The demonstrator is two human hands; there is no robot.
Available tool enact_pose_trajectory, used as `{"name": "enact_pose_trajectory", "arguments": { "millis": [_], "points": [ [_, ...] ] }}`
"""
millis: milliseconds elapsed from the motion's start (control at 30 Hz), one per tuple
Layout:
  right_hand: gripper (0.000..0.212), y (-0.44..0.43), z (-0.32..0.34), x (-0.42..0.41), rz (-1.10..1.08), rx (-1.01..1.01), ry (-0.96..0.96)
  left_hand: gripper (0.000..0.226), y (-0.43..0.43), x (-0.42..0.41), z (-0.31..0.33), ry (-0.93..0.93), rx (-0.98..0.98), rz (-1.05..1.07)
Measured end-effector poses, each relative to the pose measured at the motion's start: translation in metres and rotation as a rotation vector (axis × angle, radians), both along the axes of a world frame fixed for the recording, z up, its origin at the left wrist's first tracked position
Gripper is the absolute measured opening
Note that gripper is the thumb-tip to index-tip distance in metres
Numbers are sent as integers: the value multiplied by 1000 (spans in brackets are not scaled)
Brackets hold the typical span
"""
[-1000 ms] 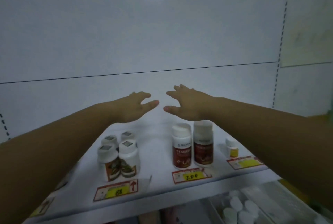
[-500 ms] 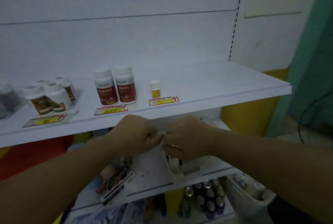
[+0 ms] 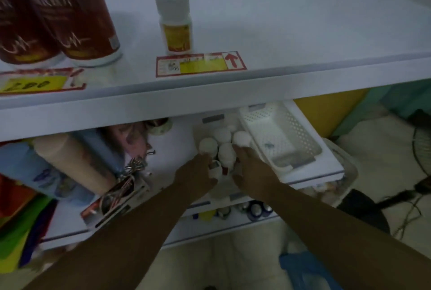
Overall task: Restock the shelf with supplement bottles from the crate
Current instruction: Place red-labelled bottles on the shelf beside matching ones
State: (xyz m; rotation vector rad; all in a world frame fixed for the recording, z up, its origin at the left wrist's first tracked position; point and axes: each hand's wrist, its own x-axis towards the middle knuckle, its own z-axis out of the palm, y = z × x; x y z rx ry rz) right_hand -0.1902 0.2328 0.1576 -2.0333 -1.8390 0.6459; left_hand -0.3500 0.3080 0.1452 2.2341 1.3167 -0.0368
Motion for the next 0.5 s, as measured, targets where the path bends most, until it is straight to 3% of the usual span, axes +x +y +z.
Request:
{"name": "enact_pose_trajectory", "arguments": {
  "millis": [133,233,400,500],
  "points": [
    [74,24,-17,-8,-165,40,-8,62,-2,9,-19,-65,59,91],
    [61,32,-21,-9,-267,77,32,47,-4,15,-22,-110,95,165],
    [42,31,-8,-13,-352,122,202,44,-6,14,-10,-52,170,182],
    [44,14,18,0,-364,251,417,43,-14,10,16,-183,188,247]
  ]
}}
